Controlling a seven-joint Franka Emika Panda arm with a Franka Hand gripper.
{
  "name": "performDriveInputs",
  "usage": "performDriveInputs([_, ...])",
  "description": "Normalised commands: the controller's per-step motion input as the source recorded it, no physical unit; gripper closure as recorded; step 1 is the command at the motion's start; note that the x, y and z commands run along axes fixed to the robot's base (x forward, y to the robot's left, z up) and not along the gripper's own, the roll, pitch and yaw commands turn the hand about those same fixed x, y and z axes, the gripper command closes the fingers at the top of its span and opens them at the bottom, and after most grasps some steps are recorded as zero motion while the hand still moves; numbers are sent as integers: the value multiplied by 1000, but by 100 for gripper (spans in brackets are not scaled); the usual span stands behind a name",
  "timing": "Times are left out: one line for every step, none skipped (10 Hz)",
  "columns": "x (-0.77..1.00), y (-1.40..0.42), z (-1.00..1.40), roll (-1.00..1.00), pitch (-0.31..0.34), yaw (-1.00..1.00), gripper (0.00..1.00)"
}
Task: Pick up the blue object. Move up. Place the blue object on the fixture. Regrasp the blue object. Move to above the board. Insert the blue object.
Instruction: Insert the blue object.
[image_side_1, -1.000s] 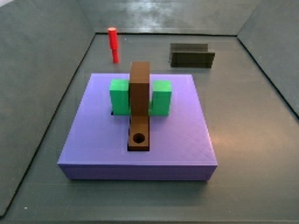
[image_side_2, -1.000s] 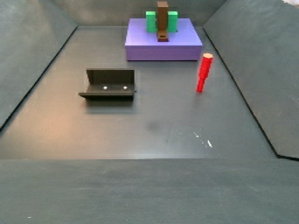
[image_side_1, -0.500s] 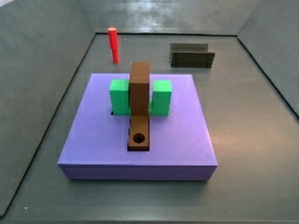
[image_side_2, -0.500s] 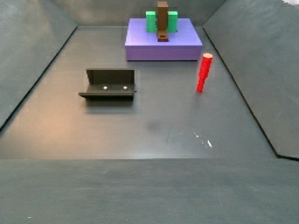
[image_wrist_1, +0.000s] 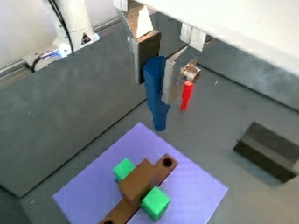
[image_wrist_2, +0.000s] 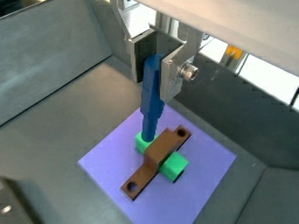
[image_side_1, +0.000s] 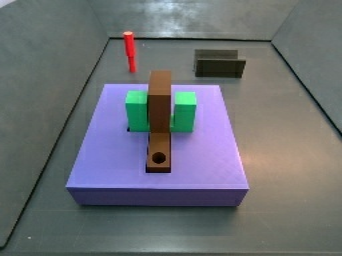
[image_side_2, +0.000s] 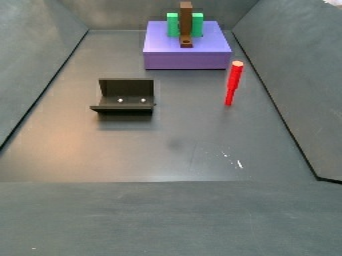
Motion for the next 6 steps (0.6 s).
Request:
performDriveInputs([0,-426,0,-500,63,-11,100])
performDriveInputs([37,-471,0,-500,51,0,100])
performDriveInputs([14,-854,-466,-216,19,14,100])
performDriveInputs([0,-997,-640,-47,19,40,100])
performDriveInputs([0,-929,-863,0,-30,66,100])
performDriveInputs([0,-854,-829,0,-7,186,100])
